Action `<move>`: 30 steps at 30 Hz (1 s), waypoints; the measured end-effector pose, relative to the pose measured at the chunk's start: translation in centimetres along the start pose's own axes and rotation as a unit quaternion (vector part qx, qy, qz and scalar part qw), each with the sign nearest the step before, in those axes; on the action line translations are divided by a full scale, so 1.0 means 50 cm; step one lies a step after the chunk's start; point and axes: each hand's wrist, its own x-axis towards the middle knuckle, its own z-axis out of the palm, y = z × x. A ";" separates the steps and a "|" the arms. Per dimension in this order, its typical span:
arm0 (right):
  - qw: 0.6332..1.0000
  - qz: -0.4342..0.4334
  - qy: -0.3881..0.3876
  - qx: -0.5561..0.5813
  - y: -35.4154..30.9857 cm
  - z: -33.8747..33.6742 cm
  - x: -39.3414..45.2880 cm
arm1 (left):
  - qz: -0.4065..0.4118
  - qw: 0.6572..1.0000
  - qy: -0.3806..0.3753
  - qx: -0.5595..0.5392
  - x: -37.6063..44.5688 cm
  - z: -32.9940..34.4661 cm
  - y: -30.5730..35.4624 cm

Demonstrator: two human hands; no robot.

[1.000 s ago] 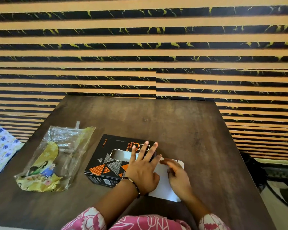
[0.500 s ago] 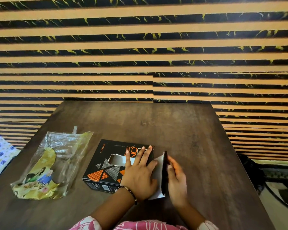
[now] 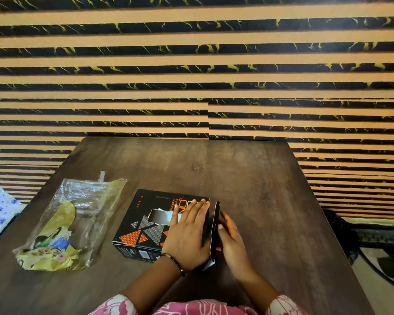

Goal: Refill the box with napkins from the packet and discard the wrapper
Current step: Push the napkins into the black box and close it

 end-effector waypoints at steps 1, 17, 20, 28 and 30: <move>0.999 0.007 -0.002 0.035 0.000 0.004 -0.001 | 0.001 1.000 -0.005 0.000 0.001 -0.001 0.001; 0.997 0.012 0.039 -0.069 -0.014 0.031 0.010 | -0.018 0.984 0.034 -0.177 -0.003 -0.012 -0.003; 1.000 0.001 0.028 -0.007 -0.006 0.054 0.005 | -0.030 0.976 0.049 -0.212 -0.007 -0.020 0.003; 0.999 -0.030 0.008 0.040 0.000 0.094 -0.018 | -0.046 0.952 0.049 -0.299 -0.010 -0.029 -0.001; 0.999 -0.012 0.001 0.031 0.008 0.100 -0.010 | -0.044 0.947 0.050 -0.313 -0.007 -0.024 -0.003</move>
